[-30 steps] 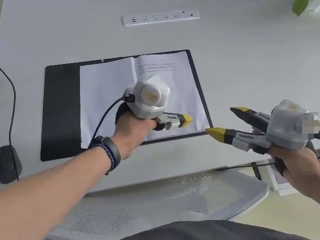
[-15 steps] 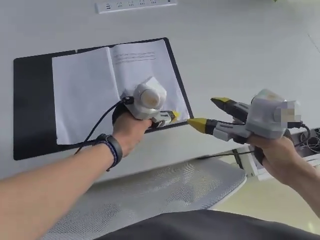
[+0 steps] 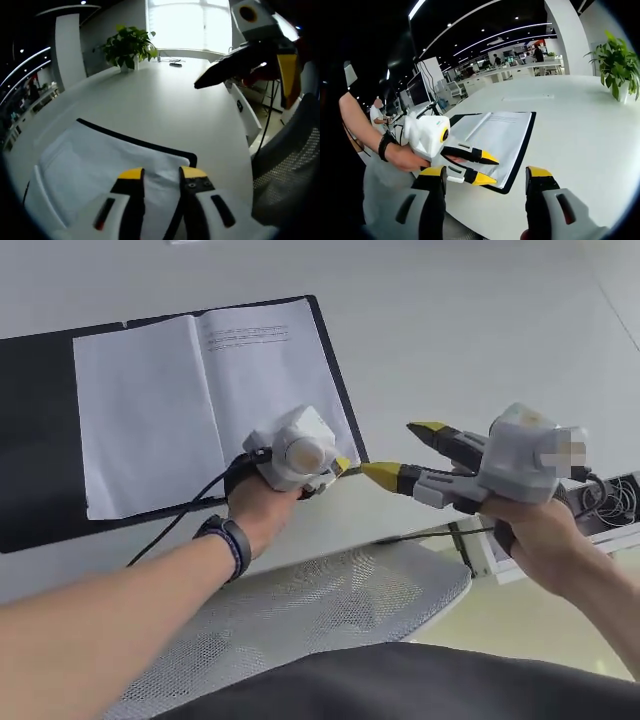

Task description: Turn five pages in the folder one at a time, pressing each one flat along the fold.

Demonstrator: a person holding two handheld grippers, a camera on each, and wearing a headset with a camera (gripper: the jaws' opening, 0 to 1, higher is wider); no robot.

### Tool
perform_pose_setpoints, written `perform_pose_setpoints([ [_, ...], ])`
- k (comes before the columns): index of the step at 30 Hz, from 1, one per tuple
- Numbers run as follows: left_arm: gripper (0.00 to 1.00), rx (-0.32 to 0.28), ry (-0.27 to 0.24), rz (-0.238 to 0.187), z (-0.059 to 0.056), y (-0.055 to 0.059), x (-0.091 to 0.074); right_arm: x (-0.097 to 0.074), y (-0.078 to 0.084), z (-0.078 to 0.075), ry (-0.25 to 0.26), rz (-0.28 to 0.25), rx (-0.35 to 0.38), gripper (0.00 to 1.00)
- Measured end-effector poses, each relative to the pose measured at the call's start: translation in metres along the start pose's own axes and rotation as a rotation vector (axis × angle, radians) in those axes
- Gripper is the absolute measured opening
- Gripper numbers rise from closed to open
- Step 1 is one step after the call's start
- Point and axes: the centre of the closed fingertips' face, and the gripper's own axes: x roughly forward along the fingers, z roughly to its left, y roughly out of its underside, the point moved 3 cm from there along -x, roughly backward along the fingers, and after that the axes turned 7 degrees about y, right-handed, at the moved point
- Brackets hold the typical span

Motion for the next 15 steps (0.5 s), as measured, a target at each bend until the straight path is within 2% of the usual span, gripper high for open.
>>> perform_pose_setpoints([
  [4, 0.23, -0.018, -0.014, -0.015, 0.001, 0.001, -0.001, 0.006, 0.004, -0.002, -0.003, 0.011, -0.006, 0.61],
  [9, 0.14, -0.04, -0.069, -0.007, 0.006, 0.0, 0.0, 0.011, -0.001, -0.008, -0.009, 0.01, -0.005, 0.6],
  [13, 0.09, 0.001, -0.081, 0.003, 0.001, -0.001, 0.001, 0.014, -0.004, -0.011, -0.012, 0.002, -0.004, 0.59],
  [15, 0.07, -0.002, -0.091, 0.006, -0.001, -0.001, 0.002, 0.017, -0.003, -0.012, -0.014, 0.008, -0.006, 0.59],
])
